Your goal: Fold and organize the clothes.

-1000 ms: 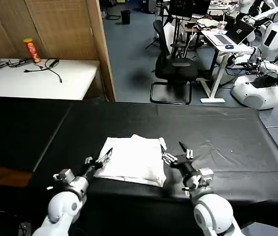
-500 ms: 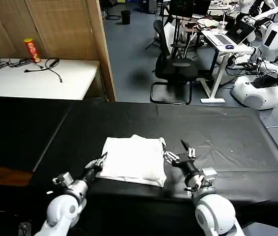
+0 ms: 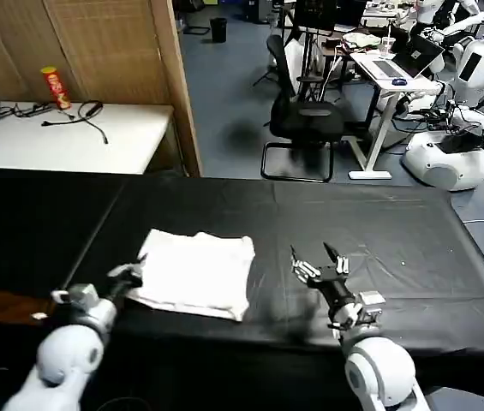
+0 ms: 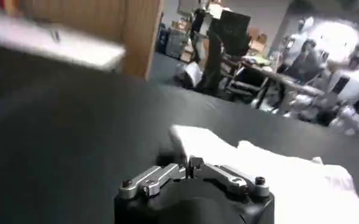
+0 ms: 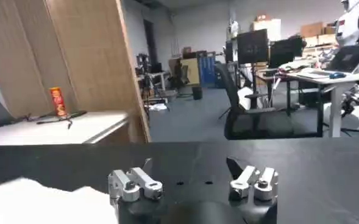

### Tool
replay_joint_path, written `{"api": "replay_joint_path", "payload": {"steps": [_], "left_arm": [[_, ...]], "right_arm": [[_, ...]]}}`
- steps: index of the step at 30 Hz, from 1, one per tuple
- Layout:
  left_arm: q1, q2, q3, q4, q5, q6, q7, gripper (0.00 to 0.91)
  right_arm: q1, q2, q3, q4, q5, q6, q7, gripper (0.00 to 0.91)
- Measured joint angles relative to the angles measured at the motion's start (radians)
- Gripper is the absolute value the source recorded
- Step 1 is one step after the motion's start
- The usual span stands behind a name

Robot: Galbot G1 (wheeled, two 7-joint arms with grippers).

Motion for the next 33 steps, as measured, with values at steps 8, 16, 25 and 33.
{"api": "replay_joint_path", "payload": {"steps": [8,16,25,33], "left_arm": [[0.004,0.233,-0.161,-0.031,0.093,0.005,-0.001,0.000],[0.032,0.230,-0.132,-0.135,0.113,0.021,-0.046,0.000],[-0.058,0.006,0.145,-0.140,0.106,0.066,-0.124,0.000],[-0.081,-0.151,0.303,-0.119,0.104,0.083,-0.146,0.878]], "right_arm": [[0.004,0.016,-0.013,-0.007,-0.001,-0.001,0.000,0.878],[-0.009,0.021,-0.011,-0.007,-0.006,0.000,0.000,0.878],[-0.038,0.022,-0.010,-0.001,-0.005,-0.003,-0.004,0.878],[-0.037,-0.002,-0.036,-0.015,0.042,-0.039,-0.002,0.878]]}}
